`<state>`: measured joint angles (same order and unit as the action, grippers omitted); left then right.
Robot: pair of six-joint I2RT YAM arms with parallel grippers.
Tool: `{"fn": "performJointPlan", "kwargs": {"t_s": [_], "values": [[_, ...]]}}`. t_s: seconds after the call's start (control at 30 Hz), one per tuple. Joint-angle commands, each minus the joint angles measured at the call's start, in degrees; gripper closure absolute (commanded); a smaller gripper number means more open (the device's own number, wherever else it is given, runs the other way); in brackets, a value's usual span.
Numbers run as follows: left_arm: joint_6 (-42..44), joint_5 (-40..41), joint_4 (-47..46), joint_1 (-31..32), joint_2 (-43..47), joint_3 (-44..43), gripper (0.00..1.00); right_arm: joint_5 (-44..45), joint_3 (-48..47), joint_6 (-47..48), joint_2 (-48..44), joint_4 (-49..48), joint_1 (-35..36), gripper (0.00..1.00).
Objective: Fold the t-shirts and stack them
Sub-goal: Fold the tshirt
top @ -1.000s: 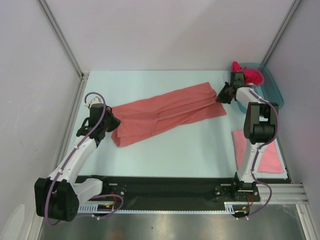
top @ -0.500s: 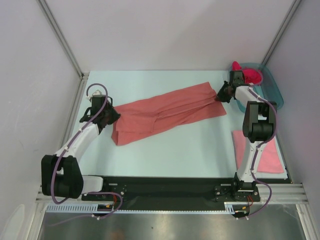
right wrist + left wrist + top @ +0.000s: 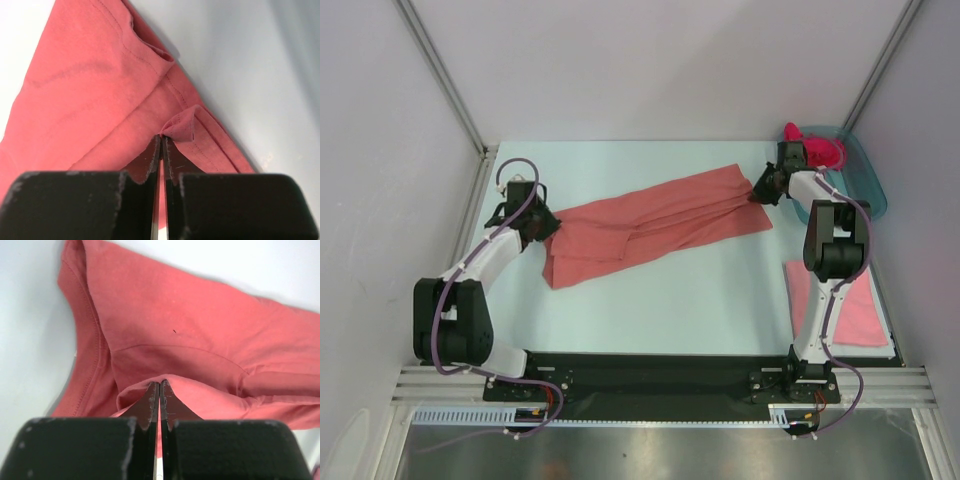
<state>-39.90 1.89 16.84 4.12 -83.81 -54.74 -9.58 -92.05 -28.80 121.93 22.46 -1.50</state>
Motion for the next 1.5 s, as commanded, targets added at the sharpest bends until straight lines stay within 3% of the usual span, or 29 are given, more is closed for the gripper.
{"fn": "performJointPlan", "kwargs": {"t_s": [0.0, 0.2, 0.33, 0.47, 0.53, 0.63, 0.67, 0.7, 0.83, 0.97, 1.17, 1.23, 1.47], "values": [[0.6, 1.6, -2.5, -1.4, -0.1, -0.7, 1.00, -0.4, -3.5, 0.6, 0.9, -0.2, 0.2, 0.94], [0.7, 1.3, -2.6, -1.7, -2.7, -2.7, 1.00, -0.3, -4.5, 0.7, 2.1, 0.0, 0.2, 0.93], [1.3, 1.3, -3.0, -1.7, -4.7, -3.8, 1.00, -0.4, -6.1, 1.1, 3.1, 0.6, 0.1, 0.83], [3.6, 2.1, -2.9, -1.8, -7.1, -6.9, 0.92, 0.8, -10.9, 2.9, 4.7, 4.6, 0.0, 0.62], [4.9, 3.2, -1.7, -2.4, -7.8, -8.7, 0.82, 2.5, -13.0, 4.4, 3.8, 7.8, 0.0, 0.52], [6.8, 5.5, 3.2, -2.7, -8.8, -14.2, 0.61, 5.6, -10.3, 5.7, -1.9, 10.2, 0.0, 0.44], [7.1, 5.8, 3.9, -2.7, -8.4, -14.9, 0.53, 5.8, -8.3, 6.1, -4.0, 10.3, -0.1, 0.39], [7.1, 6.1, 4.3, -2.6, -6.4, -14.4, 0.39, 5.7, -6.3, 6.1, -6.1, 10.0, -0.5, 0.37], [3.5, 0.2, 2.9, -2.7, 3.5, -5.7, 0.34, 2.3, 7.7, 4.8, -17.3, 4.1, -2.6, 0.29], [1.3, -1.4, 2.8, -2.7, 15.6, 6.3, 0.34, -3.1, 19.2, 4.7, -21.1, 0.0, -4.8, 0.28], [-6.4, -6.5, 1.2, -2.7, 32.4, 25.1, 0.28, -6.9, 26.7, 4.3, -22.8, -4.6, -6.0, 0.28], [-7.7, -6.3, 1.2, -2.7, 33.5, 27.7, 0.23, -7.4, 27.8, 4.0, -22.7, -5.8, -6.1, 0.28], [-9.1, -5.9, -1.5, -3.0, 29.0, 32.1, 0.22, -8.7, 30.0, 2.2, -22.3, -8.7, -6.9, 0.28]]}}
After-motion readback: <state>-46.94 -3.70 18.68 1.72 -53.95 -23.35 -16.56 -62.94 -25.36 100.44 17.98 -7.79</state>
